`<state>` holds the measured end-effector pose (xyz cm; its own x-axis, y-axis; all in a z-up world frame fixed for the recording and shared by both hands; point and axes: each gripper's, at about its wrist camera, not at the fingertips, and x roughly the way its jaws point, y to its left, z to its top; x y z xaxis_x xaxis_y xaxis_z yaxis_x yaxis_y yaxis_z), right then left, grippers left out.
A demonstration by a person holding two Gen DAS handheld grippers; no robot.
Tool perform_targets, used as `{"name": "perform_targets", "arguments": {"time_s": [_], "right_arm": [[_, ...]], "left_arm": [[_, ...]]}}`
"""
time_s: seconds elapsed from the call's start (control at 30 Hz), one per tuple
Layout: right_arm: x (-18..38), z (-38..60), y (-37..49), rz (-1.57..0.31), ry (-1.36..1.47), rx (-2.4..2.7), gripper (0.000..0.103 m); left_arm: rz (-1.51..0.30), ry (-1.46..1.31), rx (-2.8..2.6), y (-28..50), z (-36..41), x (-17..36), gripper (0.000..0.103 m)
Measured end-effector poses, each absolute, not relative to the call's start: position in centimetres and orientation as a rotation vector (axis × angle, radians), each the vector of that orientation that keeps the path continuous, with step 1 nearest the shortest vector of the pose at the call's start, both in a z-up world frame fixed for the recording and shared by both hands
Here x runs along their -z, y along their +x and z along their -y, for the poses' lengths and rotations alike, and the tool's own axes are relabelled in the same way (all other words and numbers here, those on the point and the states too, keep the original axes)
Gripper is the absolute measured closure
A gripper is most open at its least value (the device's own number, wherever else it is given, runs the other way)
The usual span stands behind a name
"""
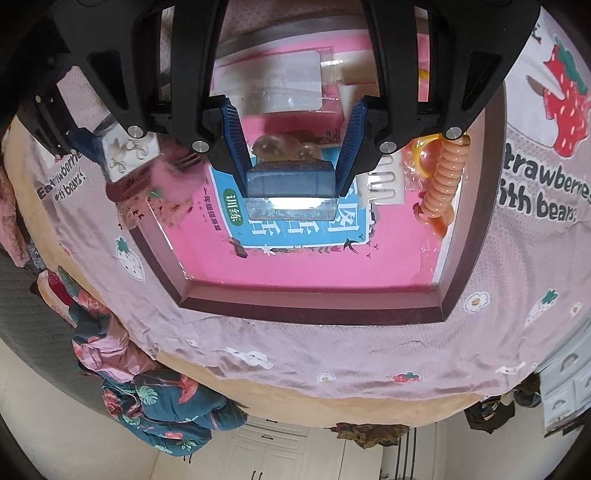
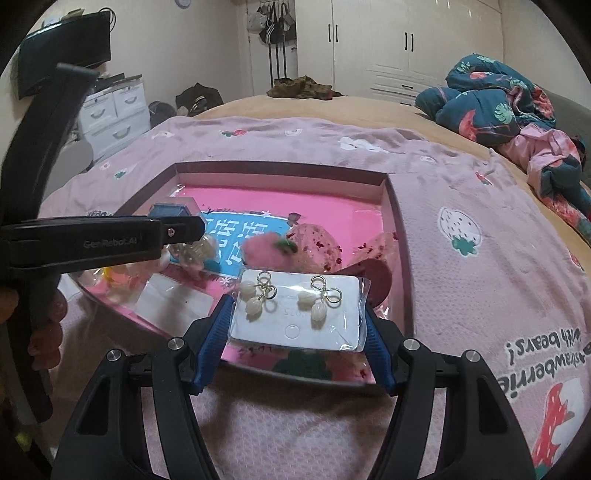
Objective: Organize jewelry
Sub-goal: 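Lower the earring card into the box with the right tool while the left tool releases the blue case inside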
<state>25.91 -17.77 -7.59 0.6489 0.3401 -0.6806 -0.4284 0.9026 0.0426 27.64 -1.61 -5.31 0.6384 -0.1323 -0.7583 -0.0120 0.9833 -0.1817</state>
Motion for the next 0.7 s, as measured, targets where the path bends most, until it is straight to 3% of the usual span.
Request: {"name": "perform_targets", "arguments": {"time_s": [0.23,0.7], "right_arm": [[8.0,17.6,26.0,-0.760,-0.125,-0.447,0.036],[7.7,18.9,24.7,-0.777,-0.081,-0.440,0.022]], "left_arm": [[-0.874,-0.184,0.073,27.4,1.6,5.3,0.066],[-0.877,-0.172,0.096,26.9,2.5,5.0,0.066]]}}
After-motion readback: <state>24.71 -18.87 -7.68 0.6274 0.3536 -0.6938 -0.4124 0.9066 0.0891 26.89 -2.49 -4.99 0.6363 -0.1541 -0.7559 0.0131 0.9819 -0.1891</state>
